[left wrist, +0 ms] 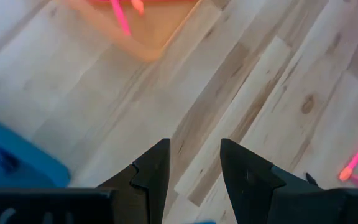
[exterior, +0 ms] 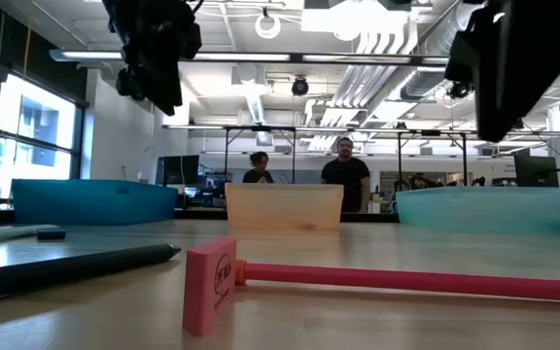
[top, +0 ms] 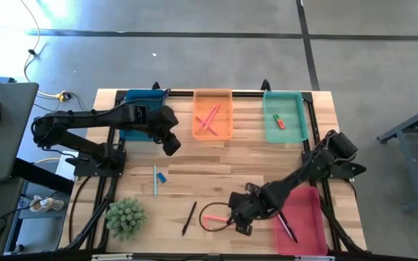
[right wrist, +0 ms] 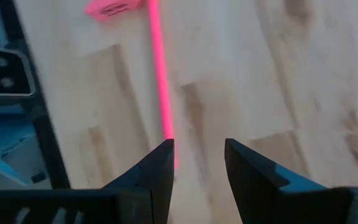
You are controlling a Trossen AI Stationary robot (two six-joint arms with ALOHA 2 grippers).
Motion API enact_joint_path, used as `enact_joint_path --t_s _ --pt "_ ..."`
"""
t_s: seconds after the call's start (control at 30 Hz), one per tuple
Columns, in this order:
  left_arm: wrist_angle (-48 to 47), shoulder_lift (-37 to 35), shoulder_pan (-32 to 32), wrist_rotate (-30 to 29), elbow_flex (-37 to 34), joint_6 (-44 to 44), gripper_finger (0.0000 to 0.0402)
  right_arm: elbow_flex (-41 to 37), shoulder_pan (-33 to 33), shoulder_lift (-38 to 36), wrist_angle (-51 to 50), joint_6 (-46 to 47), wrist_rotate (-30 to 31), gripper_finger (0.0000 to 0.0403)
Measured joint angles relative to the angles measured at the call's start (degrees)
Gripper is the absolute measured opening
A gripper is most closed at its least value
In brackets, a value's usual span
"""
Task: Sort crayons/erasers/pens/pencils in bins
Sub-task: Put the pink pencil into the orange bin
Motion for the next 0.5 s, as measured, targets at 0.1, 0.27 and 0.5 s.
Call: enact_joint_path --t_s 0.1,0.27,0.5 --pt "-1.9 0.5 -0.3 0.0 0.0 -2.8 0.0129 0.0 1.9 0.9 2.6 -0.4 1.7 0.0135" --pt "-4.6 0.5 -2.4 -1.3 0.0 -4.5 0.0129 0.0 3.6 3.5 5.7 -1.0 2.8 0.0134" --pt "-6.4 0.5 -5.8 -3.1 0.0 -6.0 0.0129 0.0 4.4 6.9 7.7 -1.9 2.5 0.0134"
